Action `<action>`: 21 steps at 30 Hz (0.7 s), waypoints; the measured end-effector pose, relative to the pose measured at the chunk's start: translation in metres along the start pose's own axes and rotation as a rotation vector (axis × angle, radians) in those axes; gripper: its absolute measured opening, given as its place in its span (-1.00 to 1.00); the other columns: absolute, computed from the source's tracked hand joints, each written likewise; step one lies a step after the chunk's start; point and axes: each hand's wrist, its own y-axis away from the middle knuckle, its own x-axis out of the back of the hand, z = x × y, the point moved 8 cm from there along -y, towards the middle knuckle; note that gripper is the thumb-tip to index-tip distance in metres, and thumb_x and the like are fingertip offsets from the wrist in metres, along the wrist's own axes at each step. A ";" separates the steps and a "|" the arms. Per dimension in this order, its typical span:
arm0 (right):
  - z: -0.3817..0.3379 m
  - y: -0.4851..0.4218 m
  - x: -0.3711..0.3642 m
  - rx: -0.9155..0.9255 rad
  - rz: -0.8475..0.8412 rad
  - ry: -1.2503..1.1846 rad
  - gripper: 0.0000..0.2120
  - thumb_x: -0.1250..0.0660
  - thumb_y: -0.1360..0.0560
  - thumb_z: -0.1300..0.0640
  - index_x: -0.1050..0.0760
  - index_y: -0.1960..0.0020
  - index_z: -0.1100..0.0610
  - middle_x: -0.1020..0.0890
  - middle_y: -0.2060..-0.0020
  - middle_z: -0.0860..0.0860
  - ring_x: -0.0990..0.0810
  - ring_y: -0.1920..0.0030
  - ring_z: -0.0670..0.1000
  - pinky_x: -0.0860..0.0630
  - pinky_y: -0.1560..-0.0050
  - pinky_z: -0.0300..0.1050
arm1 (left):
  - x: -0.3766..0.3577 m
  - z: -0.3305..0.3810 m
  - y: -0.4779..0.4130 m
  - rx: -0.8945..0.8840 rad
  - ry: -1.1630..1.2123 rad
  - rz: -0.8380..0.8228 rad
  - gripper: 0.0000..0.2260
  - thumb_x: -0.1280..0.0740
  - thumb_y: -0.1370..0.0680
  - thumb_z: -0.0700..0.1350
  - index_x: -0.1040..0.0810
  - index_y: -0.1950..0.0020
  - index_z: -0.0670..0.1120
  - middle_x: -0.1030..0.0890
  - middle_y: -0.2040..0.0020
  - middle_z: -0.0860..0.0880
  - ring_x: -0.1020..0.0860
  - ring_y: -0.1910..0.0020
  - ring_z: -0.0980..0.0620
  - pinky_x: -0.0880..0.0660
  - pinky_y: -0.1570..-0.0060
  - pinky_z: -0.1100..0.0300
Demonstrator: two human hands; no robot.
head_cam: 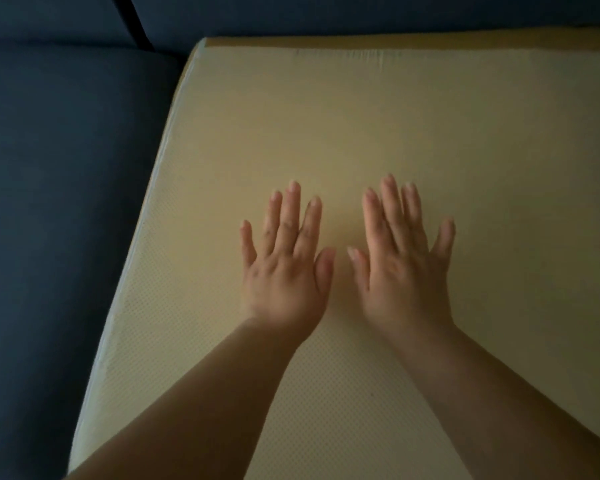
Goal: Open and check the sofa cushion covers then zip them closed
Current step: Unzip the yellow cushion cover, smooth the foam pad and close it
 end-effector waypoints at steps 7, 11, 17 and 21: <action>0.047 0.011 0.015 -0.019 0.035 0.008 -0.40 -0.05 -0.59 -0.12 -0.16 -0.56 0.12 -0.13 -0.57 0.07 -0.08 -0.56 0.11 0.02 -0.41 0.39 | -0.029 0.044 -0.007 -0.071 -0.077 -0.059 -0.46 0.10 -0.62 0.16 0.05 -0.58 0.04 0.23 -0.54 0.08 0.26 -0.53 0.08 0.27 -0.48 -0.11; 0.085 0.031 0.001 -0.092 -0.037 0.032 -0.39 -0.01 -0.59 -0.12 -0.16 -0.56 0.15 -0.16 -0.56 0.09 -0.13 -0.55 0.13 -0.11 -0.39 0.45 | -0.051 0.080 -0.006 -0.121 -0.072 -0.143 -0.46 0.16 -0.59 0.18 0.17 -0.55 0.09 0.24 -0.56 0.09 0.30 -0.52 0.10 0.27 -0.48 -0.07; 0.109 0.028 0.033 -0.148 0.043 -0.020 -0.41 0.04 -0.60 -0.09 -0.11 -0.57 0.12 -0.08 -0.58 0.07 -0.04 -0.57 0.11 0.02 -0.42 0.39 | -0.046 0.122 -0.009 -0.171 -0.067 -0.110 -0.46 0.22 -0.58 0.15 0.13 -0.56 0.06 0.29 -0.53 0.11 0.34 -0.50 0.12 0.29 -0.48 -0.07; 0.169 0.064 0.026 -0.259 -0.028 0.012 -0.38 0.05 -0.59 -0.15 -0.11 -0.58 0.11 -0.04 -0.58 0.04 -0.03 -0.57 0.10 0.00 -0.44 0.40 | -0.075 0.164 -0.006 -0.218 -0.089 -0.194 -0.43 0.18 -0.57 0.15 0.17 -0.57 0.08 0.32 -0.53 0.11 0.37 -0.49 0.11 0.30 -0.48 -0.07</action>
